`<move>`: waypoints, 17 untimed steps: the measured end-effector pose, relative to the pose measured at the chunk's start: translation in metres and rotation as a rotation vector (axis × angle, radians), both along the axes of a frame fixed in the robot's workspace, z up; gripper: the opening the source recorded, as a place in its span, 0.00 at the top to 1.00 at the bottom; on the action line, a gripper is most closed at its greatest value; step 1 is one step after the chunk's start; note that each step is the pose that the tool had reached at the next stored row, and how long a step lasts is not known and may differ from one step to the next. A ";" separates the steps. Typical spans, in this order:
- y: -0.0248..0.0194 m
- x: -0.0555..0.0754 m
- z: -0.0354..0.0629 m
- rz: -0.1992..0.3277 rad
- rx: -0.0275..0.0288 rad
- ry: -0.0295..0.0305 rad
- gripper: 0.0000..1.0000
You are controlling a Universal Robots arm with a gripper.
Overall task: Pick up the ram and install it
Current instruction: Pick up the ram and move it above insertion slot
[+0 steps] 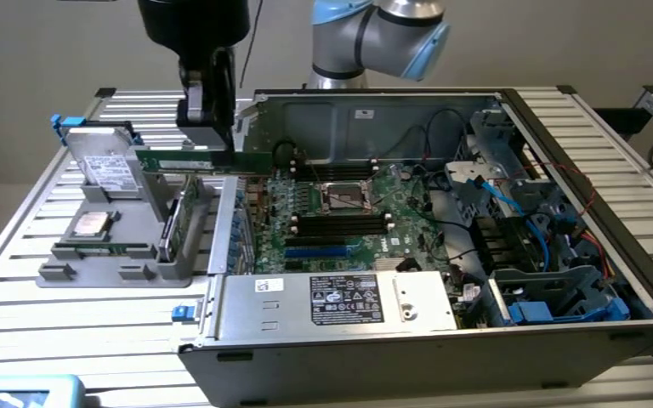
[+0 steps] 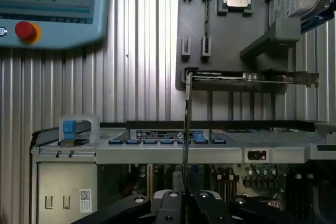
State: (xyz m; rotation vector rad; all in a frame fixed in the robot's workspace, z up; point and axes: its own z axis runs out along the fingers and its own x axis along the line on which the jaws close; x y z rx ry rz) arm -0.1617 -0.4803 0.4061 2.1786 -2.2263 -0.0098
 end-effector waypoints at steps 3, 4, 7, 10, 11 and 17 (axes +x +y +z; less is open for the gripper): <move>0.0000 0.014 0.0000 0.000 0.0011 0.0000 0.86; 0.0000 0.018 0.0000 0.000 0.0016 0.0000 0.86; 0.0000 0.032 0.0000 0.000 0.0033 0.0000 0.86; 0.0000 0.045 0.0000 0.000 0.0047 0.0000 0.86; 0.0000 0.050 0.0000 0.000 0.0052 0.0000 0.86; 0.0000 0.077 -0.0002 0.000 0.0064 0.0000 0.86</move>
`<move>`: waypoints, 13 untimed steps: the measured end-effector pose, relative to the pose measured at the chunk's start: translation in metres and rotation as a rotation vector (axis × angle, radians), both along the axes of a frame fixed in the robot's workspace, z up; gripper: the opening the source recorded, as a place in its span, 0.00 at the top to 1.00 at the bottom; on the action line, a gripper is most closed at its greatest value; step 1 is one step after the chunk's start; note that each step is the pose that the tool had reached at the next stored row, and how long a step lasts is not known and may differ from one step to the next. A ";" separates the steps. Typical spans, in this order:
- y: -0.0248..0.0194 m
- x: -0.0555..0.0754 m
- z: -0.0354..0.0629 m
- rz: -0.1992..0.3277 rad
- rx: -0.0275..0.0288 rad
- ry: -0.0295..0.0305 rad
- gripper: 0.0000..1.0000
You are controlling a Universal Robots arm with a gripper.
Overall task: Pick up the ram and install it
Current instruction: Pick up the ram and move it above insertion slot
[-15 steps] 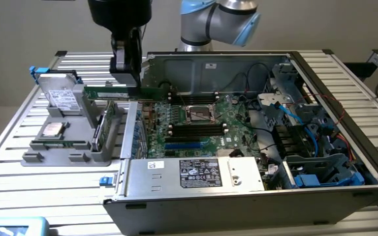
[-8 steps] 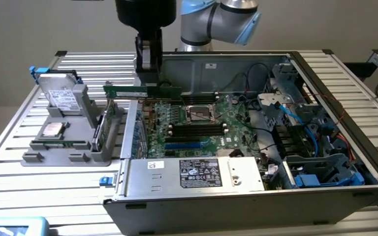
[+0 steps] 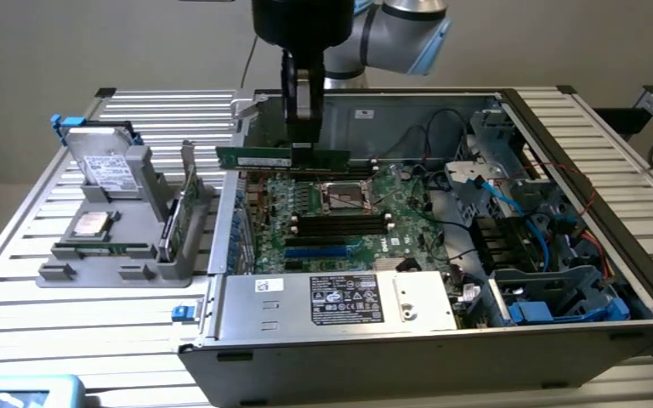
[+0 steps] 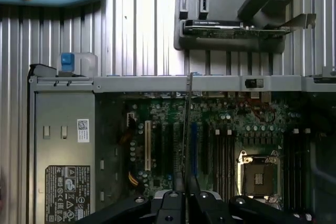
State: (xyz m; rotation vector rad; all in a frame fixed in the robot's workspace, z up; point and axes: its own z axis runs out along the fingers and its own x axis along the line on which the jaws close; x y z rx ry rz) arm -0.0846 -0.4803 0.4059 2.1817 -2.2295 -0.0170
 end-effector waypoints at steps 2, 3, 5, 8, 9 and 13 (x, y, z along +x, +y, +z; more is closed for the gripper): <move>0.0000 0.009 -0.0001 0.000 0.0001 0.0000 0.86; 0.0000 0.014 -0.0002 0.000 0.0001 0.0000 0.86; 0.0002 0.023 -0.0003 0.000 0.0001 0.0000 0.86; 0.0032 0.034 -0.0013 0.001 0.0000 0.0000 0.86; 0.0051 0.037 -0.0019 0.001 0.0001 -0.0001 0.86; 0.0150 0.043 -0.0046 0.001 0.0001 -0.0013 0.86</move>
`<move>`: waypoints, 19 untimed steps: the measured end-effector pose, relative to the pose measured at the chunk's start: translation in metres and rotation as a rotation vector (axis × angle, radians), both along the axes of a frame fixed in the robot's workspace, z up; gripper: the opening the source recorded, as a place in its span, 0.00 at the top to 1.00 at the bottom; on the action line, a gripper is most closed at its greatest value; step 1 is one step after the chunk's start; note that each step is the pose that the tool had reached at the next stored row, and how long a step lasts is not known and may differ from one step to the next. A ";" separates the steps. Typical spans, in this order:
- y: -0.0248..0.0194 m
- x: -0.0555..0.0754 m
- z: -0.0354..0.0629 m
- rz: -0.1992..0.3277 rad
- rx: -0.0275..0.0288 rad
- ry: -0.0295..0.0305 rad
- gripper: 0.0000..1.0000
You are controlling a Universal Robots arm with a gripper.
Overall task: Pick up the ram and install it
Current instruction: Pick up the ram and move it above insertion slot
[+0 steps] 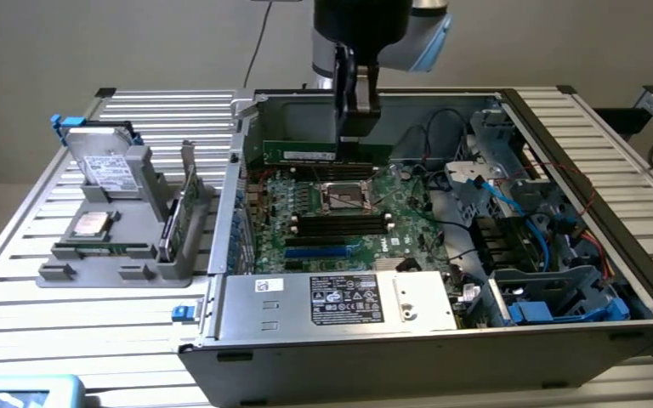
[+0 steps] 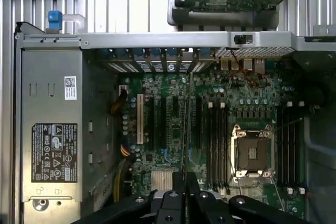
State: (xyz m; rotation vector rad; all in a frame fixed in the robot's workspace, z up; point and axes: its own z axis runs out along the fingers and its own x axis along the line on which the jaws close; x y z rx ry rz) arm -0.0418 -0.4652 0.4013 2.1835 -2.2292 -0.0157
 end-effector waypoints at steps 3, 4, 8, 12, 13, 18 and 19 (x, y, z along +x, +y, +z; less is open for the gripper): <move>0.0073 0.005 -0.0017 0.000 0.0000 -0.0008 0.86; 0.0100 0.008 -0.0023 0.000 0.0000 -0.0010 0.86; 0.0218 0.016 -0.0057 0.000 0.0000 -0.0015 0.86; 0.0345 0.023 -0.0095 0.000 0.0000 -0.0023 0.86; 0.0375 0.024 -0.0104 0.000 -0.0001 -0.0026 0.86; 0.0476 0.026 -0.0141 0.003 -0.0017 -0.0028 0.86; 0.0492 0.026 -0.0148 0.004 -0.0017 -0.0028 0.86</move>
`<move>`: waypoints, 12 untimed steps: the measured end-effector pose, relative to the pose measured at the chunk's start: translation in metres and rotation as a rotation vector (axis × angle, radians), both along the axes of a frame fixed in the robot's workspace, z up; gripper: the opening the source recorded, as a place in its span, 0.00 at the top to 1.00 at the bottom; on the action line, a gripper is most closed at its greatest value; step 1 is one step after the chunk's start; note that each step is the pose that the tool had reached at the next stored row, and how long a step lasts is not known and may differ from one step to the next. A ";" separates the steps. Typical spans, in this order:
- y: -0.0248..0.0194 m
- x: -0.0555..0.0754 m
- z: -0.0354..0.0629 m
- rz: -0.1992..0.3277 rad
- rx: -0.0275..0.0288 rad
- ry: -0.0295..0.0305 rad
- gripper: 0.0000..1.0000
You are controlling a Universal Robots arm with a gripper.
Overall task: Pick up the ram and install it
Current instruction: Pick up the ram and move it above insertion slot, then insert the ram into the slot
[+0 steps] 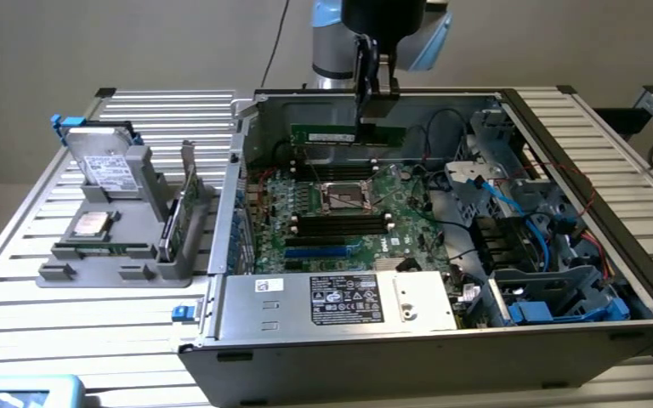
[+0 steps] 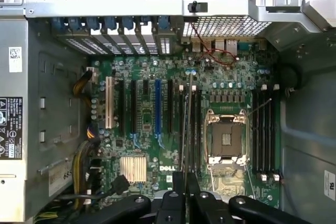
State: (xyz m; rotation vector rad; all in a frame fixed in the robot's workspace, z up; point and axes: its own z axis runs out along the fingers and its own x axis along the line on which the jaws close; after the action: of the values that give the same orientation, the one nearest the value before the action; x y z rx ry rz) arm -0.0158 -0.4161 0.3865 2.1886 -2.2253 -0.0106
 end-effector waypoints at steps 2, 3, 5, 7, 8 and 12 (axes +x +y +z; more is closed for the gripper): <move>0.0029 0.000 -0.0012 0.004 -0.0003 0.0000 0.86; 0.0043 0.000 -0.0018 0.007 -0.0003 0.0000 0.86; 0.0071 0.000 -0.0030 0.014 -0.0005 0.0000 0.86; 0.0095 0.000 -0.0043 0.023 -0.0005 0.0000 0.86; 0.0107 0.000 -0.0051 0.028 -0.0004 0.0000 0.86; 0.0155 0.000 -0.0084 0.049 -0.0004 0.0000 0.86</move>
State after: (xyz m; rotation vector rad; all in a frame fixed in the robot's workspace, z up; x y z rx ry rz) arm -0.0158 -0.4006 0.3781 2.2421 -2.1708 -0.0093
